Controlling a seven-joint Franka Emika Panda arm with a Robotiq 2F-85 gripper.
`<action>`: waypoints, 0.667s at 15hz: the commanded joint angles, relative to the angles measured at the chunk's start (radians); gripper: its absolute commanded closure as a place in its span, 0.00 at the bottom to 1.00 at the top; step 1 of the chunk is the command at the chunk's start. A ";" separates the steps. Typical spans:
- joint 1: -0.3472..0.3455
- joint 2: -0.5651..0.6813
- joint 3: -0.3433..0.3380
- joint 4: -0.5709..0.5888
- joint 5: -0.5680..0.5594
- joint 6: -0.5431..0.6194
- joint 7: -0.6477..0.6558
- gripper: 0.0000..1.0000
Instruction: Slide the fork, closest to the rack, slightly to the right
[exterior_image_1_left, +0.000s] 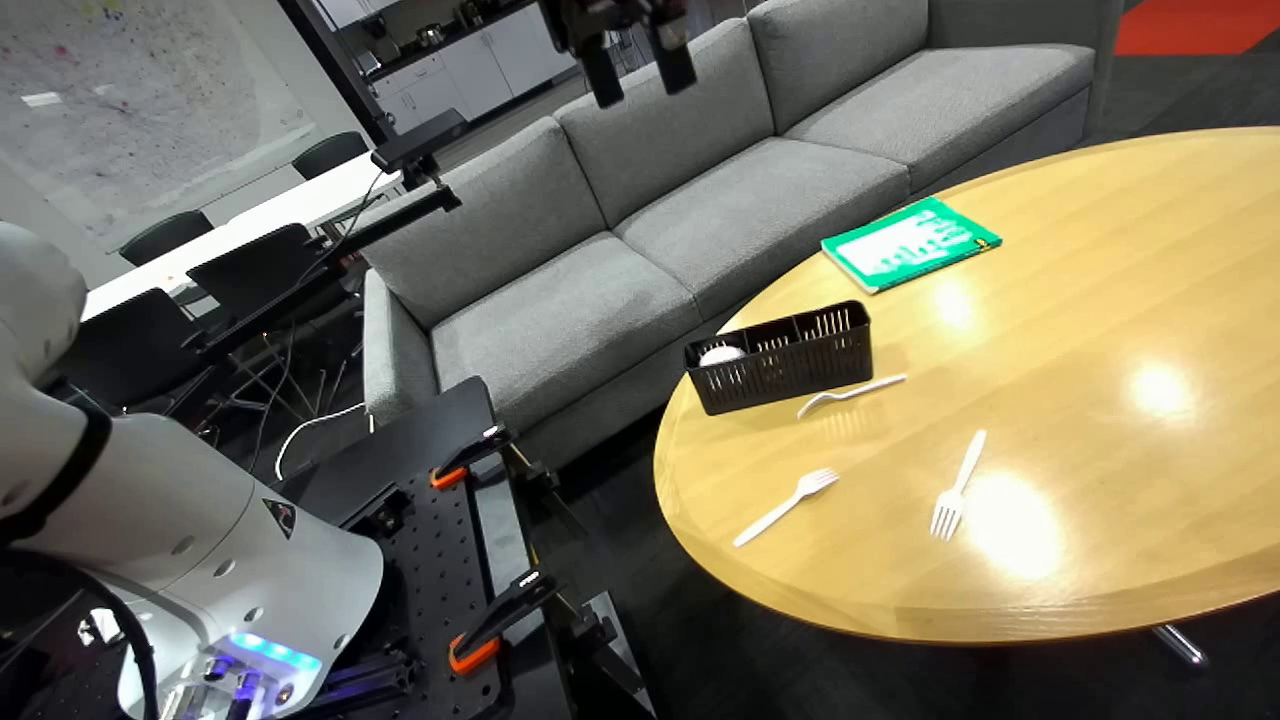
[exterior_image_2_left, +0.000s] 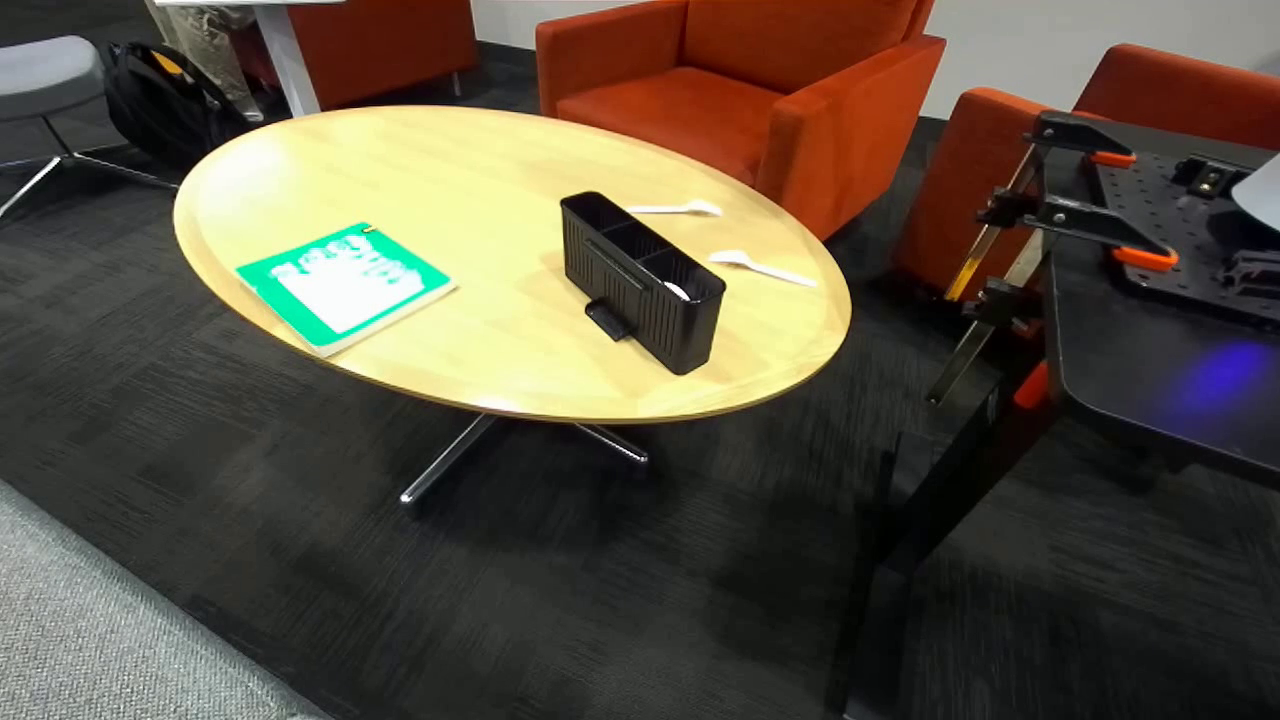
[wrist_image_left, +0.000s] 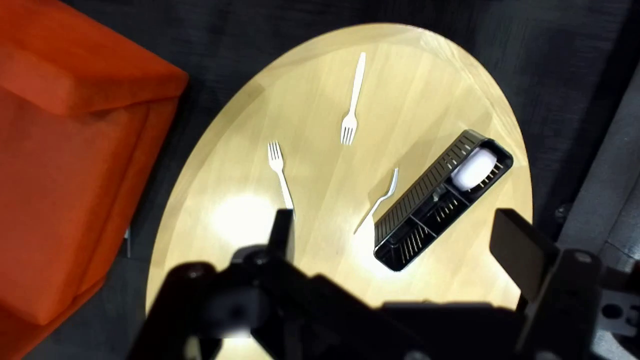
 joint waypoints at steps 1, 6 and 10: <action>0.011 0.161 -0.035 0.004 0.021 0.216 -0.111 0.00; -0.017 0.395 -0.043 0.037 0.105 0.364 -0.211 0.00; -0.031 0.569 -0.030 0.107 0.095 0.352 -0.168 0.00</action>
